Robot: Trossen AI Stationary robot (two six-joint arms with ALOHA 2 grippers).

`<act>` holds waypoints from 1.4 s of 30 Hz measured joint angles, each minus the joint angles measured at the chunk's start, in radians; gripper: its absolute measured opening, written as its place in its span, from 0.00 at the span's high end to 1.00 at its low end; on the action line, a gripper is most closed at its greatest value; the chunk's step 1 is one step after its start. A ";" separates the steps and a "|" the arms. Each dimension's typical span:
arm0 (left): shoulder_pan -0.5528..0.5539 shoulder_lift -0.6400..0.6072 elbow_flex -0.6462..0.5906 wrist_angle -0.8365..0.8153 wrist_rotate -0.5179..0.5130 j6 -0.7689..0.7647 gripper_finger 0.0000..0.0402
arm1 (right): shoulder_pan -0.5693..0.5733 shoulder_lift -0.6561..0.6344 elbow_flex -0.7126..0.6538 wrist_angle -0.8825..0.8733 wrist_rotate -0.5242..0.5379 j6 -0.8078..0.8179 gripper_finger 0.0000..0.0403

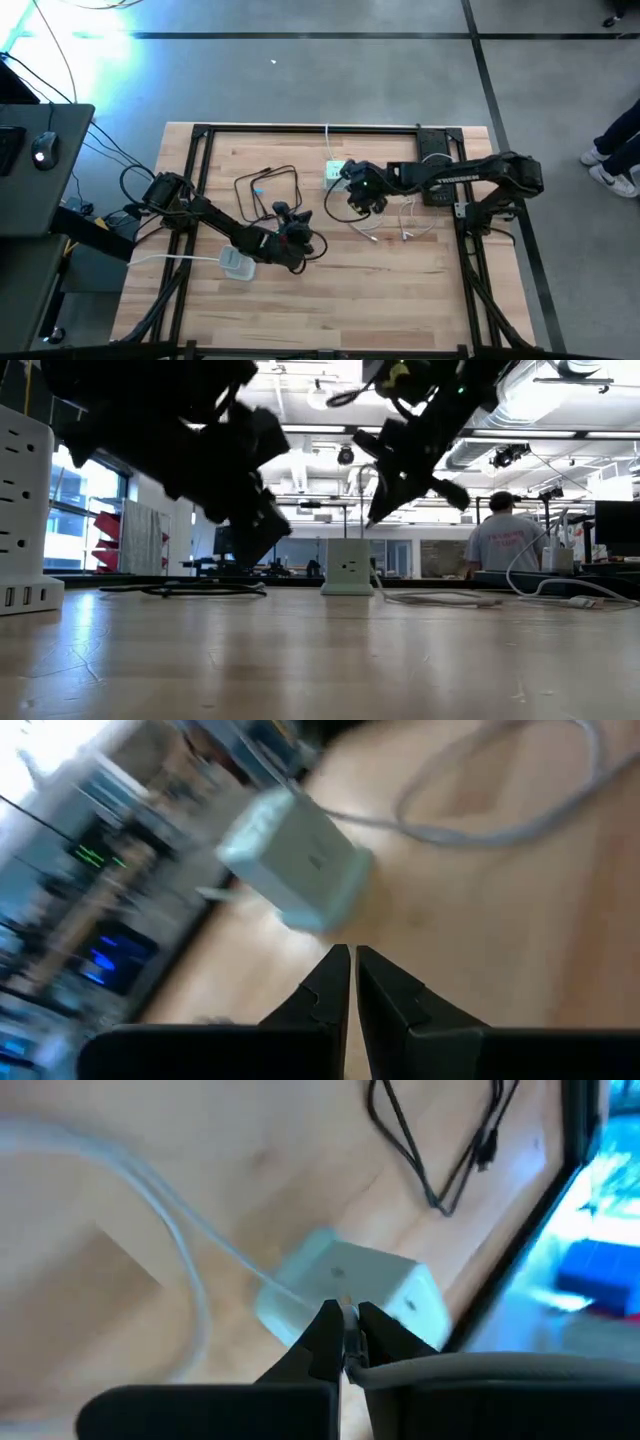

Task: Insert USB
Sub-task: Insert the white charger cable into the light green outlet extension

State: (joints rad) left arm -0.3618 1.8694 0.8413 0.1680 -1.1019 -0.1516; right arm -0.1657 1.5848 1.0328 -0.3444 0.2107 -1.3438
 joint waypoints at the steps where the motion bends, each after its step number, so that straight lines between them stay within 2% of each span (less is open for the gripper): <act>1: -0.003 0.000 0.000 -0.033 0.006 -0.048 1.00 | -0.013 0.000 0.000 0.017 0.010 -0.068 1.00; 4: -0.014 0.000 0.000 -0.099 -0.011 -0.133 1.00 | -0.055 0.000 0.007 0.086 0.006 -0.225 1.00; 7: -0.019 0.000 0.000 -0.124 -0.035 -0.143 1.00 | -0.096 0.014 0.065 0.034 -0.104 -0.276 1.00; 9: -0.019 0.000 0.000 -0.126 -0.044 -0.143 1.00 | -0.111 0.042 0.122 -0.050 -0.149 -0.304 1.00; 16: -0.018 0.000 -0.001 -0.130 -0.048 -0.135 1.00 | -0.111 0.230 0.422 -0.451 -0.178 -0.381 1.00; 19: -0.024 0.000 -0.001 -0.139 -0.035 -0.136 1.00 | -0.115 0.286 0.505 -0.521 -0.162 -0.423 1.00; 24: -0.040 0.000 -0.001 -0.149 -0.036 -0.135 1.00 | -0.123 0.306 0.561 -0.551 -0.166 -0.398 1.00; 29: -0.054 0.000 -0.001 -0.160 -0.064 -0.134 1.00 | -0.131 0.340 0.573 -0.577 -0.215 -0.359 1.00; 42: -0.066 0.000 -0.001 -0.187 -0.082 -0.134 1.00 | -0.175 0.353 0.578 -0.612 -0.215 -0.364 1.00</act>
State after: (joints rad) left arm -0.4282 1.8694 0.8406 -0.0193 -1.1838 -0.2859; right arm -0.3406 1.9383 1.6112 -0.9562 -0.0042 -1.7079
